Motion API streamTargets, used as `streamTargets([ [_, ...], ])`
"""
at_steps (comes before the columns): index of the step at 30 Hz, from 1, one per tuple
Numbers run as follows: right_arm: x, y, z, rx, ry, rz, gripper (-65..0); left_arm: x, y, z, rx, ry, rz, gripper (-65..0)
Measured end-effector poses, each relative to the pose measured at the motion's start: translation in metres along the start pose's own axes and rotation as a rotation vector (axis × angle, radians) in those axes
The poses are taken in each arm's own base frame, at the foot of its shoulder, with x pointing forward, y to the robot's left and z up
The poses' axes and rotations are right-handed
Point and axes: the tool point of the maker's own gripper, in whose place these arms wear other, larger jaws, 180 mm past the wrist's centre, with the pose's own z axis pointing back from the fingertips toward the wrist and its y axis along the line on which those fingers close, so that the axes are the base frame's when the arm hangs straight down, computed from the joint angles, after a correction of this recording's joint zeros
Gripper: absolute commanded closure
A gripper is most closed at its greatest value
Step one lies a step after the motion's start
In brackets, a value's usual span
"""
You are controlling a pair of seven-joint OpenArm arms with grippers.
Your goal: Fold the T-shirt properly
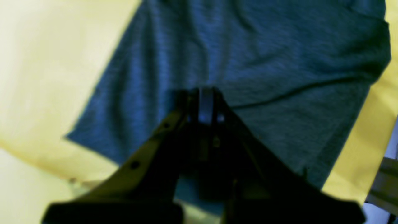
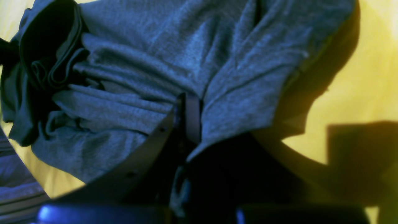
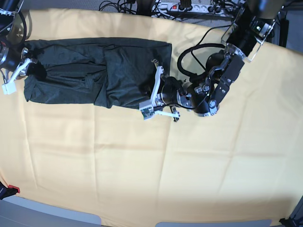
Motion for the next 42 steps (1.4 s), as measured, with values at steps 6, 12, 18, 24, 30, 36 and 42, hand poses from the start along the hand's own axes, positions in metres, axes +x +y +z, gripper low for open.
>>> streamTargets([
  [6,0.007,-0.025,0.024,-0.092,-0.047,-0.032,0.0,0.006,0.015,0.009,0.038,-0.023,0.014,0.0],
  [12,0.016,-0.047,0.056,-0.219,-0.086,-0.023,0.0,0.010,0.037,0.024,0.098,-0.065,0.060,0.0],
  [18,0.038,-0.035,0.069,-0.240,-0.138,0.057,0.0,0.011,0.051,0.034,0.138,-0.091,0.091,0.0],
  [24,0.050,0.009,0.057,-0.124,-0.216,0.094,0.0,0.009,0.041,0.031,0.097,-0.090,0.053,0.0],
  [30,0.051,0.067,0.045,0.007,-0.275,0.134,0.0,-0.001,0.032,0.025,0.077,-0.076,0.072,0.0],
  [36,0.075,0.128,0.056,0.144,-0.412,0.234,0.0,-0.005,0.028,0.024,0.063,-0.071,0.061,0.0],
  [42,0.070,0.165,0.032,0.259,-0.353,0.292,0.0,-0.004,0.028,0.024,0.062,-0.072,0.062,0.0],
])
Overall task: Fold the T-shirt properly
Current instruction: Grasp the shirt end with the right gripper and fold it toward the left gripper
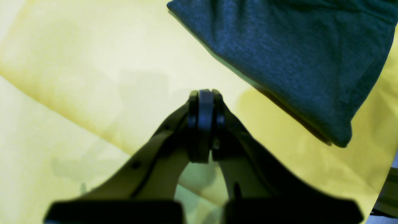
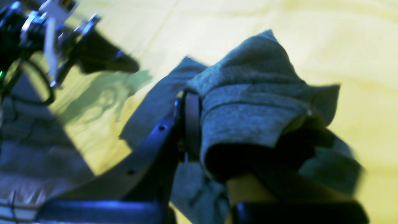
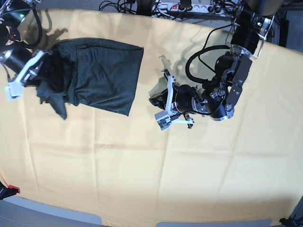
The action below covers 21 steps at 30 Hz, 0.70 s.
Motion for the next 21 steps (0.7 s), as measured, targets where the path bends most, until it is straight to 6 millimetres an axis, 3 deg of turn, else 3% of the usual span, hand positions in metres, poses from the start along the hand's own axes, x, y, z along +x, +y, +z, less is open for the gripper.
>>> streamTargets([
  [7,-0.015,0.040,-0.036,0.169,0.078,0.020,0.0,0.000,0.000,0.000,0.000,0.000,0.000,0.0],
  [13,-0.014,0.069,-0.058,0.289,0.110,0.064,0.0,0.000,0.000,0.000,0.000,0.001,0.000,0.0],
  [21,-0.016,0.089,-0.092,0.326,0.176,0.185,0.0,0.000,0.000,0.000,0.000,0.001,0.000,0.0],
])
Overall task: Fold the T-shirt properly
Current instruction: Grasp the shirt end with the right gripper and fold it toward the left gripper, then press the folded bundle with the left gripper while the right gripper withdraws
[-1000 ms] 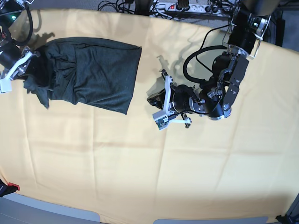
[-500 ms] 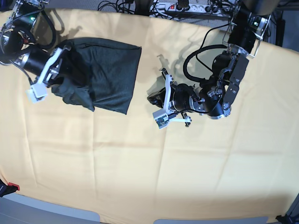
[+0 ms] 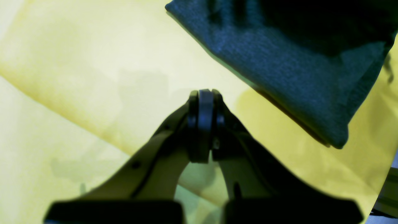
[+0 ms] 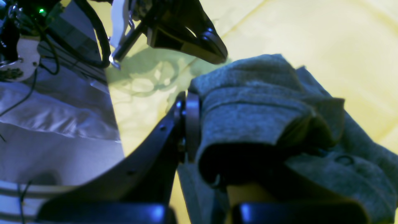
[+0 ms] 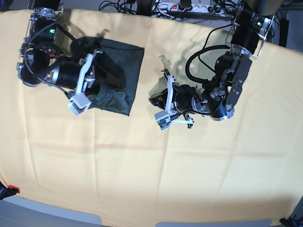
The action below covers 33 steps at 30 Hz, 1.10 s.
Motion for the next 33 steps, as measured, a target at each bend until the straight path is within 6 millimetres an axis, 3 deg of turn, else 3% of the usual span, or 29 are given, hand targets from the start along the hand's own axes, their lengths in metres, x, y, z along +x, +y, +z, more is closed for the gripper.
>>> streamTargets([
  [1,0.000,0.001,-0.005,-0.002,0.005,0.011,-0.3,0.000,0.000,0.000,0.000,0.000,0.000,0.0],
  [5,0.001,-0.002,-0.014,-0.027,0.027,0.053,-37.2,0.000,0.000,0.000,0.000,0.000,0.000,0.0],
  [6,0.003,-0.003,-0.014,-0.028,0.022,0.058,-42.5,0.000,0.000,0.000,0.000,0.000,0.000,0.0],
  [10,0.014,-0.005,-0.010,-0.037,0.019,0.094,-43.5,0.000,0.000,0.000,0.000,0.000,0.000,0.0],
  [15,0.036,0.002,0.010,-0.064,-0.044,0.151,-43.5,-0.001,0.001,0.000,0.004,0.004,-0.006,0.0],
  [21,0.039,-0.032,0.049,-0.227,-0.068,0.136,-43.5,0.000,-0.001,0.000,-0.004,-0.002,-0.001,0.0],
  [27,0.016,-0.058,0.092,-0.395,-0.052,0.054,-43.5,0.022,-0.049,0.011,-0.292,-0.094,-0.020,0.0],
  [30,-0.001,-0.072,0.111,-0.495,-0.009,0.020,-43.5,0.053,-0.055,0.023,-0.365,-0.193,-0.019,0.0],
  [33,-0.017,-0.076,0.125,-0.548,0.024,-0.016,-43.5,0.069,-0.056,0.024,-0.373,-0.227,-0.039,0.0],
])
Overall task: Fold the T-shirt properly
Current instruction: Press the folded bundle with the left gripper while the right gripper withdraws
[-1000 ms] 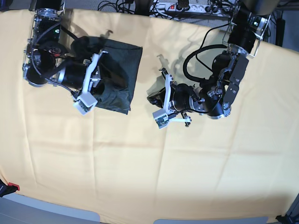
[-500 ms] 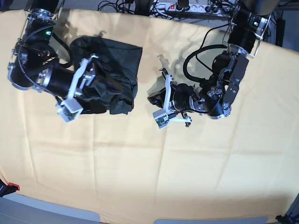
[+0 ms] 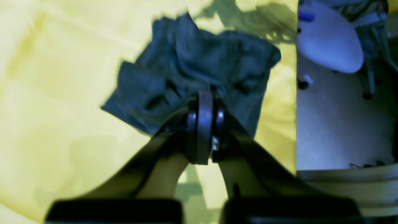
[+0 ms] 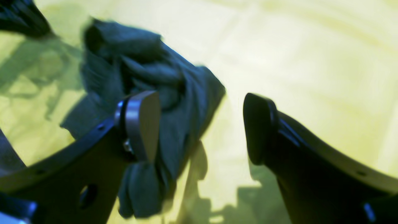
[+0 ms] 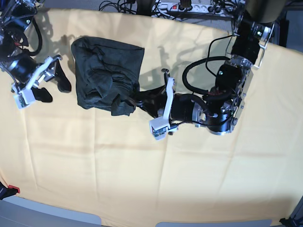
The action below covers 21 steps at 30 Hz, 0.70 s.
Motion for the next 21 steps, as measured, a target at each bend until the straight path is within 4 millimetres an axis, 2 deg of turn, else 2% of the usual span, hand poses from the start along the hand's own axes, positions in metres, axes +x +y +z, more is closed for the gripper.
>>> streamTargets([
  [1,-0.004,-0.001,0.003,-0.008,0.008,-0.009,-43.5,0.004,-0.002,-0.004,-0.006,-0.011,-0.005,-3.4],
  [4,-0.014,-0.003,0.007,-0.021,0.027,-0.028,-43.5,0.019,-0.007,-0.019,-0.019,-0.049,-0.025,-30.6],
  [5,-0.015,-0.003,0.007,-0.021,0.032,-0.029,-43.5,0.026,-0.009,-0.024,-0.019,-0.071,-0.034,-38.2],
  [6,-0.017,-0.005,0.007,-0.032,0.042,-0.027,-43.5,0.033,-0.008,-0.030,-0.004,-0.088,-0.023,-42.0],
  [8,-0.020,-0.008,0.008,-0.051,0.055,-0.023,-43.5,0.043,0.000,-0.044,0.054,-0.115,0.033,-42.4],
  [11,-0.027,-0.009,0.010,-0.068,0.071,-0.026,-43.5,0.045,0.009,-0.067,0.123,-0.095,0.079,-42.4],
  [16,-0.030,-0.009,0.010,-0.069,0.078,-0.029,-43.5,0.038,-0.008,-0.108,0.086,-0.017,0.050,-42.4],
  [21,-0.030,-0.009,0.010,-0.069,0.080,-0.030,-43.5,0.031,-0.012,-0.125,0.134,0.060,-0.013,-42.4],
])
